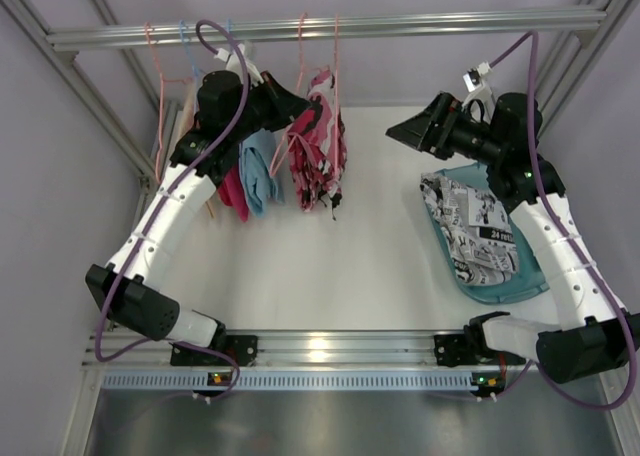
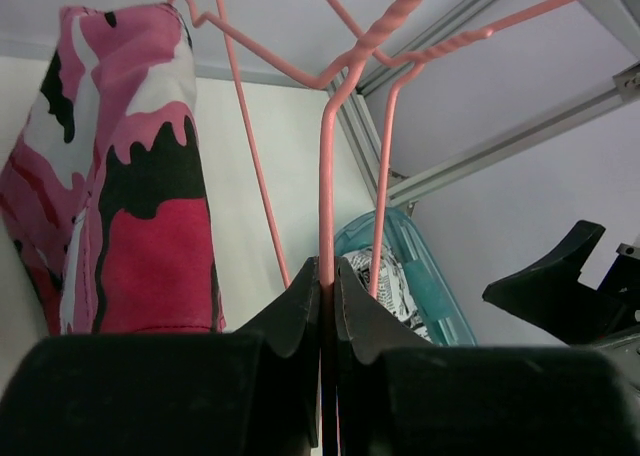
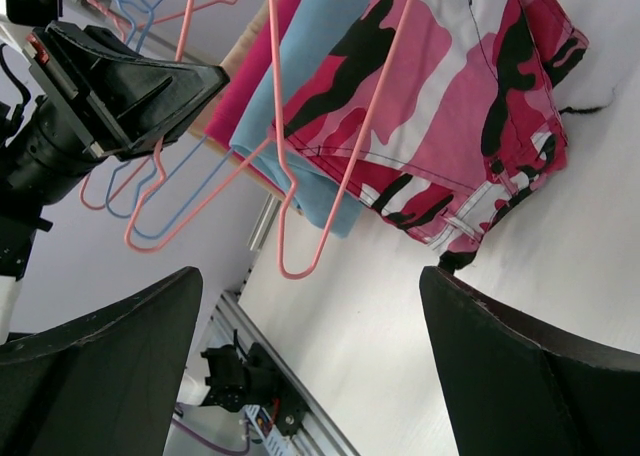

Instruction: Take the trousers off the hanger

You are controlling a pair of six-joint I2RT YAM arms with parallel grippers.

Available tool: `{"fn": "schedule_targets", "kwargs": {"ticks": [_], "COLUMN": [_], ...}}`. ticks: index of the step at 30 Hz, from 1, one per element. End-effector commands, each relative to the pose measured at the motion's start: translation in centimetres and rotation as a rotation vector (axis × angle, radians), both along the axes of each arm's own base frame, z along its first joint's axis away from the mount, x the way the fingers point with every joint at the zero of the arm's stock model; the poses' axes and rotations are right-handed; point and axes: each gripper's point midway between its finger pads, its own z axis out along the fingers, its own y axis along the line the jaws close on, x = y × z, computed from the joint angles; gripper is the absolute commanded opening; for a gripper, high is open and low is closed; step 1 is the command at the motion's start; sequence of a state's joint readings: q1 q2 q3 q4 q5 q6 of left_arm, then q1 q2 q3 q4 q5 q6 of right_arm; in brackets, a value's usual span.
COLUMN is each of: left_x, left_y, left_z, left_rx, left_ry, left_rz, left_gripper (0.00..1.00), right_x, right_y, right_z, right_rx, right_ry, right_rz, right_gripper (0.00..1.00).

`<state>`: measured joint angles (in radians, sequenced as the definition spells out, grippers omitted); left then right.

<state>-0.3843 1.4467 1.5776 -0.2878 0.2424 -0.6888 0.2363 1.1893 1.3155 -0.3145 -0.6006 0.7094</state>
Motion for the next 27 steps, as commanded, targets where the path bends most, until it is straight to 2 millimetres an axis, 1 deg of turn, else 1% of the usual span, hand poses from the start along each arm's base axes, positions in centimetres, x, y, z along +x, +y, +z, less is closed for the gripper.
{"fn": "schedule_targets", "kwargs": {"ticks": [1,5,7,10,11,12,14,15,20,21,22,25,26,27], "left_x": [-1.7,-2.0,-2.1,-2.2,-2.2,-2.1,-2.3,-2.2,-2.6,-2.7,-2.8,-3.1,-3.3,-3.3], "left_y": [1.6,2.2,2.1,1.8,1.5,1.3,0.8,0.6,-1.3,-2.0,-2.4,-3.7,-4.1,-4.3], "left_z": [11.8,13.9,13.9,12.5,11.8,10.7,9.6,8.8,7.3,7.0,7.0,6.5,6.4,6.4], "left_rx": [-0.156,-0.176,-0.181,-0.187,-0.188,-0.192,-0.207,-0.225,-0.284,-0.303,-0.313,-0.340,-0.347,-0.361], "left_ry": [-0.357,-0.402,-0.398,-0.349,-0.328,-0.292,-0.251,-0.213,-0.117,-0.091,-0.079,-0.027,-0.013,-0.003], "left_rz": [0.053,0.079,0.073,0.055,0.045,0.038,0.015,0.009,-0.047,-0.063,-0.075,-0.123,-0.142,-0.151], "left_gripper": [0.00,0.00,0.00,0.00,0.00,0.00,0.00,0.00,0.00,0.03,0.10,0.15,0.19,0.21], "right_x": [-0.5,-0.4,-0.4,-0.3,-0.3,-0.3,-0.3,-0.3,-0.2,-0.1,-0.1,0.0,0.0,0.0], "right_y": [-0.3,-0.2,-0.2,-0.1,-0.1,-0.1,-0.2,-0.2,-0.2,-0.1,-0.1,-0.1,0.0,-0.1], "right_z": [2.4,2.2,2.3,2.2,2.3,2.3,2.3,2.2,2.0,1.9,2.0,1.9,2.0,2.0], "right_rx": [0.025,0.030,0.033,0.035,0.036,0.034,0.032,0.030,0.030,0.029,0.029,0.028,0.029,0.030], "right_ry": [-0.094,-0.091,-0.092,-0.089,-0.090,-0.092,-0.093,-0.091,-0.078,-0.078,-0.079,-0.076,-0.077,-0.079], "right_rz": [0.005,0.006,0.007,0.008,0.008,0.010,0.009,0.009,0.008,0.010,0.012,0.010,0.013,0.013], "right_gripper": [0.91,0.90,0.91,0.91,0.91,0.90,0.91,0.90,0.91,0.91,0.90,0.90,0.91,0.91]}}
